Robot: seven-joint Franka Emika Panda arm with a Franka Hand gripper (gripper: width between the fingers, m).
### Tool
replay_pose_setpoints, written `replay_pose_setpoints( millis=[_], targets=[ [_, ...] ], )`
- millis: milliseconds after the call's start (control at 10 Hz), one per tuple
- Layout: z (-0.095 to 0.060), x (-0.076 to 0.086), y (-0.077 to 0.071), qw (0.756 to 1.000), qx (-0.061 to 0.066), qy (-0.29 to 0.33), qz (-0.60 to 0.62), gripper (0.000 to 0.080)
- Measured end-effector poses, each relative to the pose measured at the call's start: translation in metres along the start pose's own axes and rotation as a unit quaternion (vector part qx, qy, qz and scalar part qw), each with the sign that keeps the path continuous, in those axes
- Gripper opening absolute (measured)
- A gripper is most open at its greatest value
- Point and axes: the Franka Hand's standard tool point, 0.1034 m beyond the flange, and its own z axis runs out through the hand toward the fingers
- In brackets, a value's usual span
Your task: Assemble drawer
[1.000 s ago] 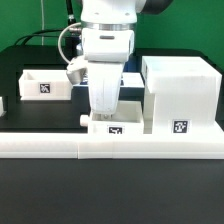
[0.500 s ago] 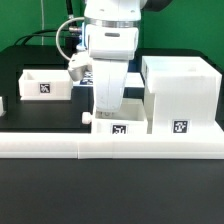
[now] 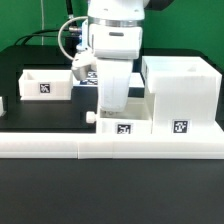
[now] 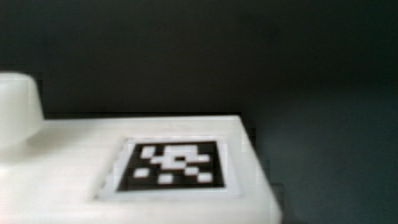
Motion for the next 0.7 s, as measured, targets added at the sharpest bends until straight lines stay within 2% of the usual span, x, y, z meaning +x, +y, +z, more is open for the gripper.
replay_pose_setpoints(
  millis=[500,700],
  targets=[
    [0.0014,0.0001,0.0,1.0,-0.001,0.001,0.0,0.0042],
    [0.0024,0.0048,0.0011,1.0,-0.008,0.003,-0.002,0.0042]
  ],
)
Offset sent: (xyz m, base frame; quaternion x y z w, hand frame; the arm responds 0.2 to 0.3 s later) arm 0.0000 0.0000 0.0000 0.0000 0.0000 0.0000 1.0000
